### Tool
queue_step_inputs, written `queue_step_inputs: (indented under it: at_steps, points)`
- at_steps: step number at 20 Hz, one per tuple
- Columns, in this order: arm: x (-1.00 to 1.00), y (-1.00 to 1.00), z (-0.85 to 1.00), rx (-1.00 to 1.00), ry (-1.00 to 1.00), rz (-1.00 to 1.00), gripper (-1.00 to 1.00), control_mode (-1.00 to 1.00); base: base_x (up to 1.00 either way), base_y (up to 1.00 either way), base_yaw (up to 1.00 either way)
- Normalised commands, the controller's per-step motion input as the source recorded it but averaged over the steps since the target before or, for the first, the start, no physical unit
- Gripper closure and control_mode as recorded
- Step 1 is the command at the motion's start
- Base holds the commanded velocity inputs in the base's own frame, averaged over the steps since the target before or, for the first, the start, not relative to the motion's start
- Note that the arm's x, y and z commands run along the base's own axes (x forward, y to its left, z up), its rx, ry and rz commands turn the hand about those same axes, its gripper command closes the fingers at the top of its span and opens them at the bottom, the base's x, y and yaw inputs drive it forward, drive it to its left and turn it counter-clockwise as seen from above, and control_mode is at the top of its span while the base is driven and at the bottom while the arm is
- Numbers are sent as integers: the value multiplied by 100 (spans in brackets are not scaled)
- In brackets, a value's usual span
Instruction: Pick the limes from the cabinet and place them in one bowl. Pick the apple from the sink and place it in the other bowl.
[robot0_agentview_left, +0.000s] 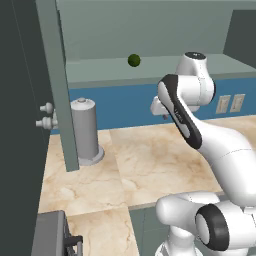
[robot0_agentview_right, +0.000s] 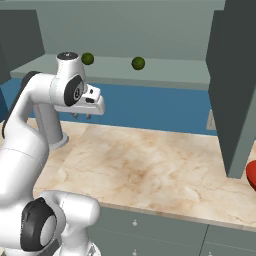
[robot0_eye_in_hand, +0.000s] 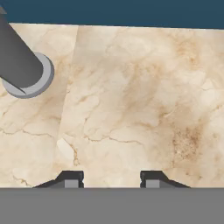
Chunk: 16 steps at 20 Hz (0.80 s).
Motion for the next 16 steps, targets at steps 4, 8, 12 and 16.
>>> queue_step_inputs:
  at_steps: [4,8,12,16]
  points:
    - [-9,3,2,0,-9,0,-100,-100,0,0,0]
    - [-22,0,10,1,-20,0,-100,-100,0,0,0]
    - [-21,0,10,0,-17,0,-100,-100,0,0,0]
    - [-13,0,29,0,-20,-6,-100,-100,0,0,0]
